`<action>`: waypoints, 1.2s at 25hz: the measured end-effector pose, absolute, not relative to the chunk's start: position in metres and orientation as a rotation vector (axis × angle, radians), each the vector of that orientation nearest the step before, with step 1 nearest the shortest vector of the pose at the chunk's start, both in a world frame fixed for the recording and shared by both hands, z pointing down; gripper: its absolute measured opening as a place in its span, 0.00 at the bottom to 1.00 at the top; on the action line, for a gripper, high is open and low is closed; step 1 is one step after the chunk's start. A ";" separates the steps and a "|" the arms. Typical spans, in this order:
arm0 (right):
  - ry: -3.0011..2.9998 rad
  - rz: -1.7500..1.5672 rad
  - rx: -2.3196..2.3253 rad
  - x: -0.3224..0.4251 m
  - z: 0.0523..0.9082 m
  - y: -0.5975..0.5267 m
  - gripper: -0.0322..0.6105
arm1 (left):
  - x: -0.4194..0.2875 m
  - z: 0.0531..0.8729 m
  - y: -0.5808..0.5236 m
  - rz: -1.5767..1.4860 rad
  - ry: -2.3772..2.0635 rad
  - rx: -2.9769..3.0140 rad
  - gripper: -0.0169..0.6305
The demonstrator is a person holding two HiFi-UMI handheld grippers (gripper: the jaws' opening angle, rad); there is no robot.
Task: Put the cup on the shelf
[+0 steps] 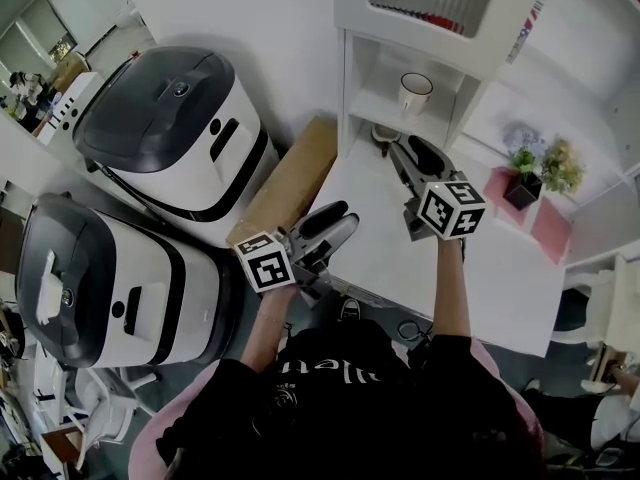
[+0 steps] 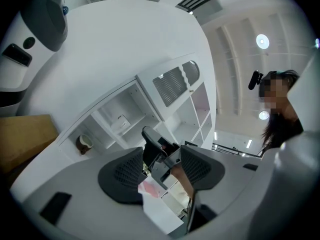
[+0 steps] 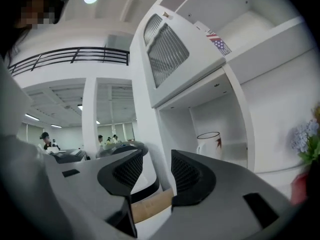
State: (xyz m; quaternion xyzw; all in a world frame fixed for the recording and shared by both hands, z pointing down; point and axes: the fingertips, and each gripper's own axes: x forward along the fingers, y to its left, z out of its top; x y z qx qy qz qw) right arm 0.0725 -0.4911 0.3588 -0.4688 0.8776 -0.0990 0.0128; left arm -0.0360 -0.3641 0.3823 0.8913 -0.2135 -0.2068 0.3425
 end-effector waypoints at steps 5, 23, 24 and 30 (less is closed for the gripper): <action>2.701 -0.353 -1.381 0.052 0.362 -0.429 0.35 | -0.040 0.386 -0.339 -0.497 -0.558 2.344 0.39; 2.657 -0.526 -1.341 -0.025 0.398 -0.209 0.35 | -0.105 0.410 -0.182 -0.415 -0.610 2.390 0.25; 2.660 -0.529 -1.342 -0.027 0.398 -0.199 0.34 | -0.107 0.410 -0.175 -0.415 -0.608 2.399 0.24; 2.679 -0.517 -1.357 -0.036 0.393 -0.156 0.33 | -0.107 0.406 -0.137 -0.408 -0.575 2.446 0.16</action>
